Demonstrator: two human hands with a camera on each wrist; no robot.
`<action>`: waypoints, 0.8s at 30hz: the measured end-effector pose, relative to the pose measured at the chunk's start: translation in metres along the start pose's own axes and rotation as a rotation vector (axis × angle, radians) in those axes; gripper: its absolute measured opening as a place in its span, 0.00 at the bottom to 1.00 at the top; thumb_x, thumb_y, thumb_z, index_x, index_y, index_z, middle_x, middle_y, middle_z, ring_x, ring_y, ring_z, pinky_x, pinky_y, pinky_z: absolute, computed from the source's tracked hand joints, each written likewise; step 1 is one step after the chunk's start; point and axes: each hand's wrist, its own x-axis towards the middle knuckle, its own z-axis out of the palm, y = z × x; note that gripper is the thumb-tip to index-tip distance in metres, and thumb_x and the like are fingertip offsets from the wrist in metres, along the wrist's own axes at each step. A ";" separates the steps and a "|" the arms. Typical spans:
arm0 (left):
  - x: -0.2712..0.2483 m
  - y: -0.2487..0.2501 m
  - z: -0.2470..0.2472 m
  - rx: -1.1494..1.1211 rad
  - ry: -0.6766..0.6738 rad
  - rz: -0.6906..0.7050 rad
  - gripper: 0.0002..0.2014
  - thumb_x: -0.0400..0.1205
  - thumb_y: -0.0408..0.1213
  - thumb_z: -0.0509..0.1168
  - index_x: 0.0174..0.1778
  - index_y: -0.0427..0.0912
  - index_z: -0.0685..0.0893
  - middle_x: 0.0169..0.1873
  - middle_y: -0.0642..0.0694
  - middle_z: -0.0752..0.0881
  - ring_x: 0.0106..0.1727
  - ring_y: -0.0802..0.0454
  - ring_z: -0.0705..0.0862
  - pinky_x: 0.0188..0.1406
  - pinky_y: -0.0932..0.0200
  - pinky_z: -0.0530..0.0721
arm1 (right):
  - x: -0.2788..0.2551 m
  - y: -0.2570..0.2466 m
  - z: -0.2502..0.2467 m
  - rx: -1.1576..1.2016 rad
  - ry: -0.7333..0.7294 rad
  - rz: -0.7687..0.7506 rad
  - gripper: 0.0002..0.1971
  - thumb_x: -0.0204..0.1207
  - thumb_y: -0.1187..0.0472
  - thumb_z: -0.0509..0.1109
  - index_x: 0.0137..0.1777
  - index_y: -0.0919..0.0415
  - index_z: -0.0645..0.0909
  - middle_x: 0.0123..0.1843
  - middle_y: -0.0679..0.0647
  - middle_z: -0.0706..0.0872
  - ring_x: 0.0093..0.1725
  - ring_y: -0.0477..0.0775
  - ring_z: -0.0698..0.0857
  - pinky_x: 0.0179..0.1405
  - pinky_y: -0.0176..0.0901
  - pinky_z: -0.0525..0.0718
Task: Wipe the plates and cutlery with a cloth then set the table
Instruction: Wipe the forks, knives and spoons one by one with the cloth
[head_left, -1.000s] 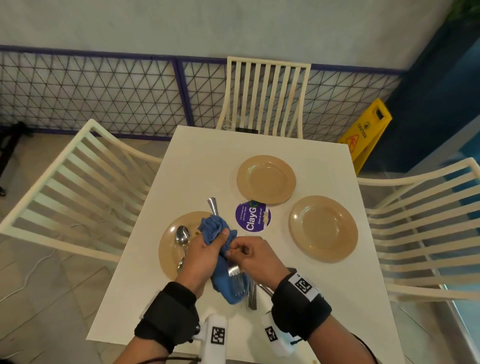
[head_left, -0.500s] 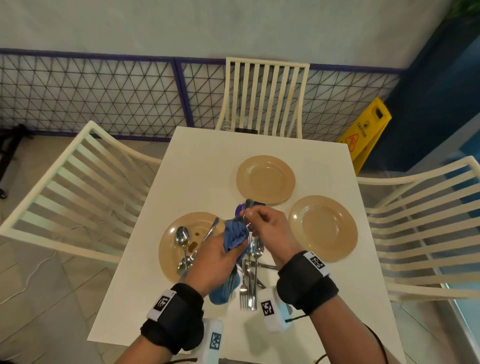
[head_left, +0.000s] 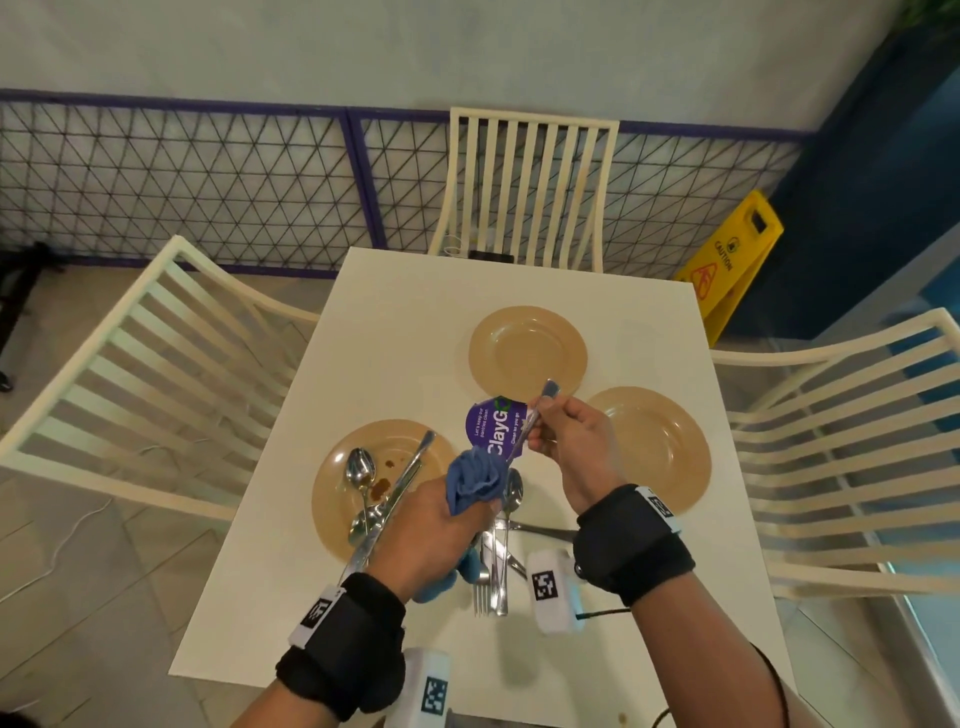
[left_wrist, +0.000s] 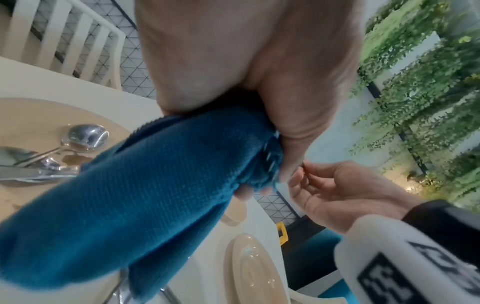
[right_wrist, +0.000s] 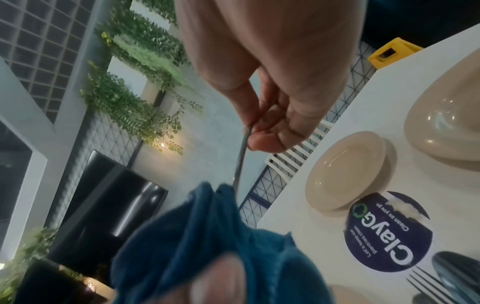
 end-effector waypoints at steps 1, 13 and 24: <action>0.001 0.000 0.000 0.006 -0.021 -0.019 0.09 0.84 0.41 0.70 0.41 0.40 0.85 0.32 0.38 0.84 0.34 0.51 0.80 0.37 0.57 0.79 | 0.003 0.000 -0.002 0.011 0.013 -0.004 0.10 0.86 0.66 0.64 0.50 0.70 0.85 0.33 0.58 0.81 0.30 0.49 0.78 0.35 0.41 0.83; 0.002 0.001 0.006 0.101 -0.078 0.004 0.06 0.86 0.42 0.66 0.43 0.48 0.83 0.38 0.40 0.88 0.39 0.48 0.85 0.43 0.54 0.84 | 0.006 0.010 -0.016 0.063 0.066 0.041 0.10 0.86 0.65 0.64 0.46 0.67 0.85 0.33 0.57 0.81 0.33 0.51 0.79 0.38 0.44 0.83; 0.002 -0.009 -0.002 0.161 -0.119 -0.071 0.08 0.87 0.40 0.64 0.47 0.40 0.84 0.42 0.34 0.89 0.37 0.51 0.84 0.44 0.52 0.84 | 0.026 0.022 -0.027 0.105 0.177 0.057 0.08 0.86 0.64 0.64 0.47 0.65 0.81 0.35 0.55 0.81 0.34 0.50 0.80 0.34 0.40 0.84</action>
